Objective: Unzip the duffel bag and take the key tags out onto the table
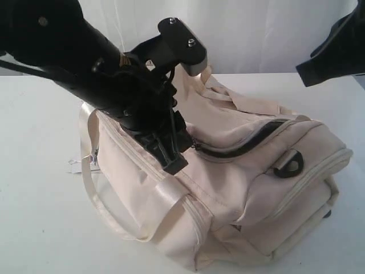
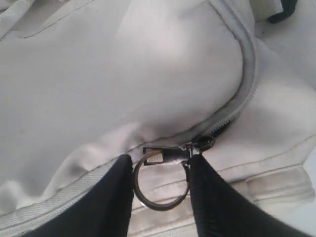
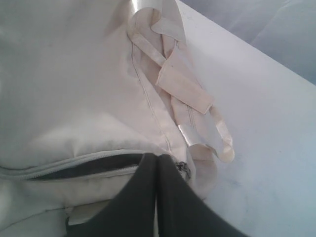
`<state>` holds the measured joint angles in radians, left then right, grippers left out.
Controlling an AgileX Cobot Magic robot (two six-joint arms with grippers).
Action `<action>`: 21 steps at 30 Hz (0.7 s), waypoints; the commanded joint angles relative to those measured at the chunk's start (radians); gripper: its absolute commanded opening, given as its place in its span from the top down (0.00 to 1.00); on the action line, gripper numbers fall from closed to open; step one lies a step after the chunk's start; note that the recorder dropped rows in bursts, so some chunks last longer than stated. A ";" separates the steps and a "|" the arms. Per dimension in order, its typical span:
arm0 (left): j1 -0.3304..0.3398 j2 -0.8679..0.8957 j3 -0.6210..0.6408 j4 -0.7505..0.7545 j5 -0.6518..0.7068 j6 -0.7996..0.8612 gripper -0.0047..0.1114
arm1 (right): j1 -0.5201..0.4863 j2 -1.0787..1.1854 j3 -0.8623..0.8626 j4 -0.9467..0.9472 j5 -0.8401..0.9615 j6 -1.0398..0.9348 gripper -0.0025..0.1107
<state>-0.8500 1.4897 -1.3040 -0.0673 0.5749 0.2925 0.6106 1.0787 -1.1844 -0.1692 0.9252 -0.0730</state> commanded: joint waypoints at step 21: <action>0.001 -0.012 -0.014 0.091 0.127 -0.002 0.96 | -0.001 -0.007 0.217 0.427 -0.142 -0.660 0.42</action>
<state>-0.8500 1.4897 -1.3108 0.0419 0.6429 0.2925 0.6106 1.0787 -0.9842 0.2514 0.8310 -0.7145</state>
